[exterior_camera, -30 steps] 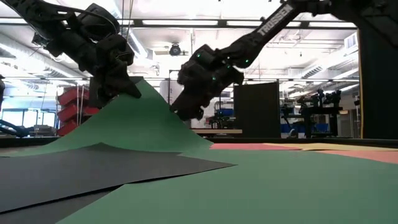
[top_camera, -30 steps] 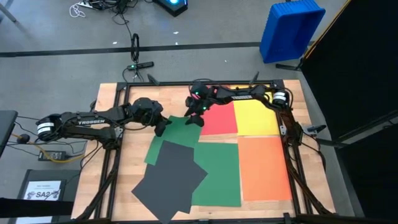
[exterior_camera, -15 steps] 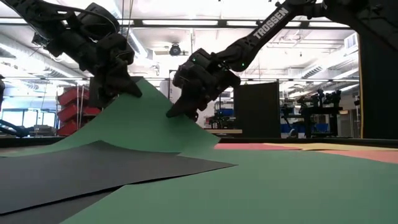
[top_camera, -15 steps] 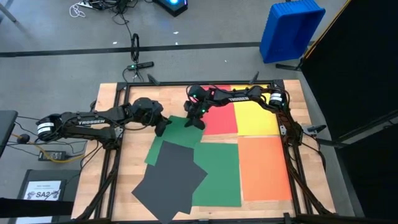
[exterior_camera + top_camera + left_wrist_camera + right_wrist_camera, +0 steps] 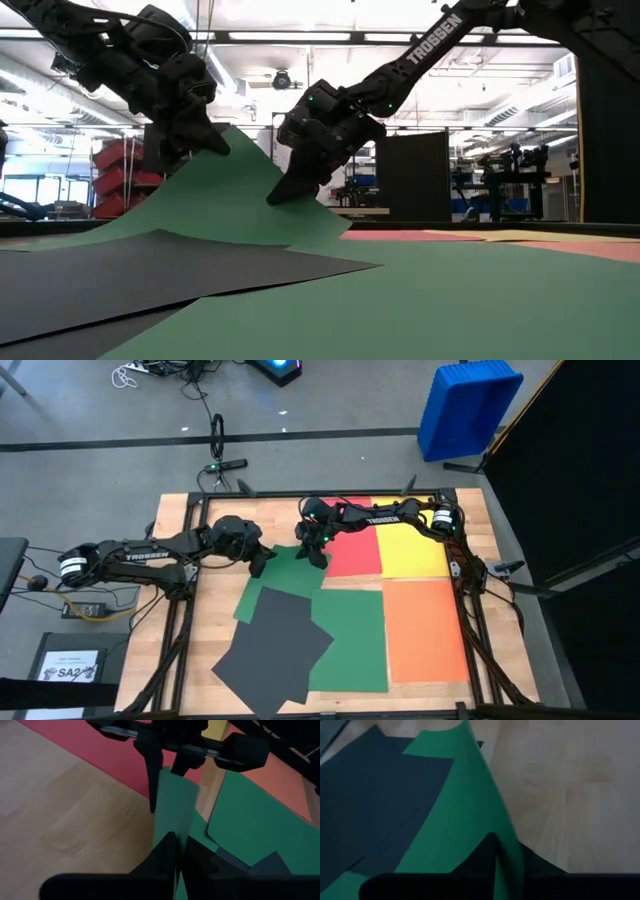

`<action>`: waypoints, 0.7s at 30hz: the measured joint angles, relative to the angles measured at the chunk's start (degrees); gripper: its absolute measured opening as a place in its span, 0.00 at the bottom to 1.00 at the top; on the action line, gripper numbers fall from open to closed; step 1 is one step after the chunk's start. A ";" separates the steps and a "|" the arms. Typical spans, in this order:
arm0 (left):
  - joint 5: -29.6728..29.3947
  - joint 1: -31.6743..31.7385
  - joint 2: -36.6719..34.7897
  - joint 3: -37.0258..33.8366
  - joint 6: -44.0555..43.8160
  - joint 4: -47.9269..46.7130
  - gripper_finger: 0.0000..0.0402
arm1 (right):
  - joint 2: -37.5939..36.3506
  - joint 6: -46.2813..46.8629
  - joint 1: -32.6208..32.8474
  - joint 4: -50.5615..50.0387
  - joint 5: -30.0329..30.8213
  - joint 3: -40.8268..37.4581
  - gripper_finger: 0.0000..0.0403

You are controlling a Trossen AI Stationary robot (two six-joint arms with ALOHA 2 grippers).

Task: Organize paper
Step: Stack the green colored paper on top of the green colored papers

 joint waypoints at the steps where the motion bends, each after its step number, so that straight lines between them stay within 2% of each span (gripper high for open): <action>1: 0.00 0.00 0.00 0.00 0.35 0.00 0.03 | 0.00 0.02 0.14 0.61 0.73 0.00 0.00; 10: -2.25 0.01 0.00 0.00 3.10 -0.16 0.16 | 0.00 -0.38 0.91 1.37 9.18 3.90 0.00; 14: -3.74 0.27 0.00 0.00 5.58 -1.48 0.20 | 0.00 -0.38 0.67 1.54 9.65 6.88 0.00; 17: -7.21 0.50 0.00 0.00 7.30 -3.07 0.18 | 0.00 -0.53 0.48 -0.26 10.00 8.88 0.00; 21: -12.75 0.59 0.00 0.00 9.98 -2.69 0.07 | 0.00 -1.65 0.50 -3.12 11.79 10.90 0.00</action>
